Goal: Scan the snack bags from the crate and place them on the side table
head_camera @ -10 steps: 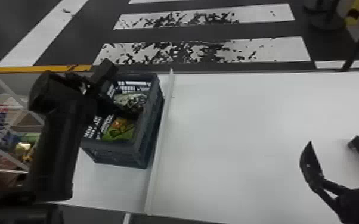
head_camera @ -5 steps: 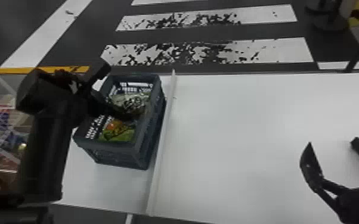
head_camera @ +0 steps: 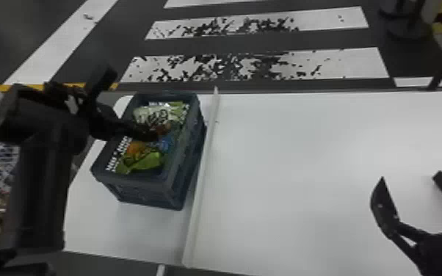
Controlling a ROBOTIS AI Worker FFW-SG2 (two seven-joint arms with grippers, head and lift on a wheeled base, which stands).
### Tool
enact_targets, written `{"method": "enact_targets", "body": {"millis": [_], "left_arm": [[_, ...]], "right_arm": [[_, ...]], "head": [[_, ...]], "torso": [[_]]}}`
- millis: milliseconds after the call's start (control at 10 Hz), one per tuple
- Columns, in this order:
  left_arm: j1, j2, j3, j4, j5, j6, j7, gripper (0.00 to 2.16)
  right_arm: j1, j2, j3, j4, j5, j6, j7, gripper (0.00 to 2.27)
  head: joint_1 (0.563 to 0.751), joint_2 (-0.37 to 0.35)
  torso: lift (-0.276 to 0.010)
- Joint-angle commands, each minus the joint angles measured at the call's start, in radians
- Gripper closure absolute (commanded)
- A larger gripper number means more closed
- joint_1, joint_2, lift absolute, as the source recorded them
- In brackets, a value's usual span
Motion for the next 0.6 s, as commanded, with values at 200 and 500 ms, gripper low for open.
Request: {"method": "enact_targets", "body": {"millis": [200, 500], "left_arm": [[0.036, 0.018, 0.081, -0.096, 0.094, 0.015, -0.006, 2.14], [0.082, 0.016, 0.136, -0.273, 0.195, 0.132, 0.003, 2.14]], "right_arm": [[0.002, 0.0, 0.006, -0.006, 0.0, 0.002, 0.0, 0.07], [0.006, 0.0, 0.011, -0.018, 0.002, 0.005, 0.0, 0.07]], "head": [[0.695, 0.218], [0.695, 0.228]], "torso": [[-0.094], [-0.094]]}}
